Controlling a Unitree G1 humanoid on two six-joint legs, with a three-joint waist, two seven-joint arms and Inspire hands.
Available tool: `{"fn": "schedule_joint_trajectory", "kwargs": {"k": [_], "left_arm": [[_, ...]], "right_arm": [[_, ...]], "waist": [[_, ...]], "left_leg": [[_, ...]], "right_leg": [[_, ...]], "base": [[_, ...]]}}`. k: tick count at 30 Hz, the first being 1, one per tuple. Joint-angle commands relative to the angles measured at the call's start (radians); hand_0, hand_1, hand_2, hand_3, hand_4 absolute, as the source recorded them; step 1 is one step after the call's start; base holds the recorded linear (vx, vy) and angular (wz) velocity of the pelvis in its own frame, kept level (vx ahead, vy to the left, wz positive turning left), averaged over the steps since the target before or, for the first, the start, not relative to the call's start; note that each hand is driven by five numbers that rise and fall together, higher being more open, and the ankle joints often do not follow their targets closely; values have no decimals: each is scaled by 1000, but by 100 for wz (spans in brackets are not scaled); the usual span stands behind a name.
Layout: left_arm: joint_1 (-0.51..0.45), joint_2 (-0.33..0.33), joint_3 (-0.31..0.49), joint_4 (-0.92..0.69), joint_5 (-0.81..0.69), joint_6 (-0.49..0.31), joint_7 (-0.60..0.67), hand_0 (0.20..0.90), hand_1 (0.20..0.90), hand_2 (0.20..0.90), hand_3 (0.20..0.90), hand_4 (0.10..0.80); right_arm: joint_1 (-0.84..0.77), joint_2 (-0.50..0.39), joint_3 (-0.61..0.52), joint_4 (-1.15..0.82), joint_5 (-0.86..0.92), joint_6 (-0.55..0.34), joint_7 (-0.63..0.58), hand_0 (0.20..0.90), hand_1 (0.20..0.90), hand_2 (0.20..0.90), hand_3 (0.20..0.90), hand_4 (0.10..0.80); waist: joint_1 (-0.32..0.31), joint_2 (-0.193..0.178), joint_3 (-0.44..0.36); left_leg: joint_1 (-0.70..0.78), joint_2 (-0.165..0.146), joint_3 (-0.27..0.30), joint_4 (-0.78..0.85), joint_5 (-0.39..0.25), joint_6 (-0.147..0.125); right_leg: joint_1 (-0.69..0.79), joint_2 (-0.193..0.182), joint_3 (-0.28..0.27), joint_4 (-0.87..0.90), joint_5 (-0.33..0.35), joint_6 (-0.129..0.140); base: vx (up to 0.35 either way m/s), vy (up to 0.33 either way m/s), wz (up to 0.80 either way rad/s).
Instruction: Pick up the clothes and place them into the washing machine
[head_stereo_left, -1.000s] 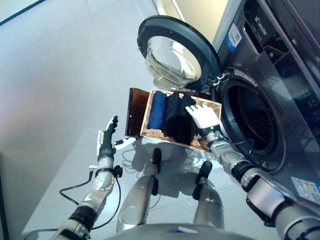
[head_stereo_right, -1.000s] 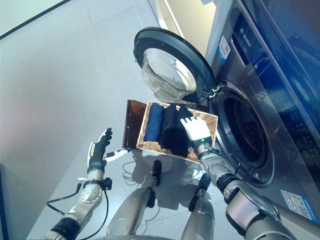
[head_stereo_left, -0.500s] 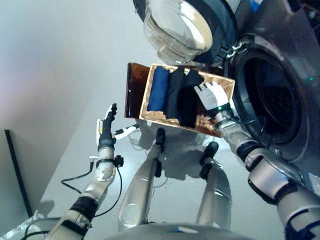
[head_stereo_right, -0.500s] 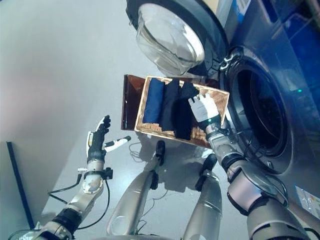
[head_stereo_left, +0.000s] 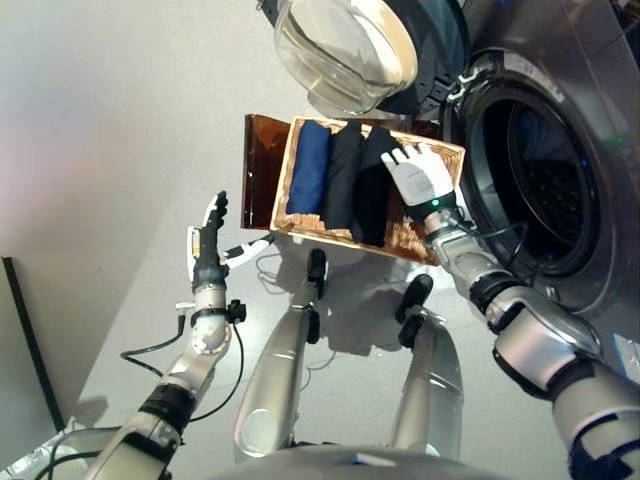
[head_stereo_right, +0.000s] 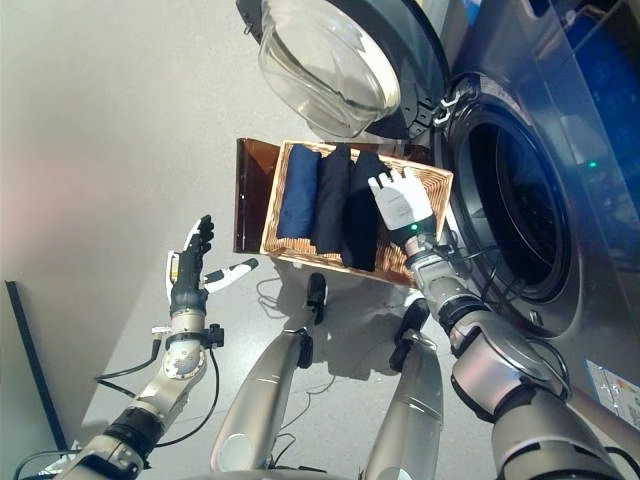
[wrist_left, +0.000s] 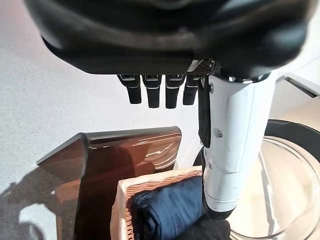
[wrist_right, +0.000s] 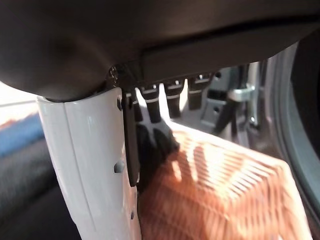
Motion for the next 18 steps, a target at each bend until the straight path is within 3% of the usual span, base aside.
{"fn": "schedule_joint_trajectory", "kwargs": {"k": [1,4,5,11,12,18], "left_arm": [[4,53,71,-70,29,-97,55,900,900,900,900,800],[6,51,69,-78,26,-98,54,900,900,900,900,800],[6,50,71,-78,25,-97,51,900,900,900,900,800],[11,46,75,-81,20,-103,44,900,900,900,900,800],[11,46,75,-78,20,-102,45,900,900,900,900,800],[13,45,77,-89,15,-104,42,900,900,900,900,800]], "right_arm": [[-69,-2,1,-63,7,13,-87,900,900,900,900,800],[-67,9,-1,-65,15,8,-87,900,900,900,900,800],[-67,12,0,-65,16,7,-86,900,900,900,900,800],[-71,38,15,-29,22,6,-82,900,900,900,900,800],[-74,44,18,-13,25,6,-81,900,900,900,900,800],[-82,45,17,8,45,4,-84,900,900,900,900,800]], "waist": [[16,-11,-36],[16,-14,-36],[16,-17,-42],[24,-19,-36],[27,-21,-41],[38,-21,-33]], "left_leg": [[-68,39,8,90,-106,-78],[-64,38,6,86,-103,-78],[-53,38,-1,88,-131,-85],[-65,33,1,80,-99,-78],[-55,33,-5,84,-130,-85],[-74,29,-10,85,-125,-85]], "right_leg": [[68,8,10,-126,52,30],[75,7,7,-132,52,31],[86,10,14,-126,26,40],[82,6,0,-136,51,31],[91,7,6,-127,22,40],[82,2,-2,-122,20,41]], "base": [[-102,24,-2],[32,-5,0],[98,-15,1],[-10,4,1],[112,-26,2],[36,5,5]]}}
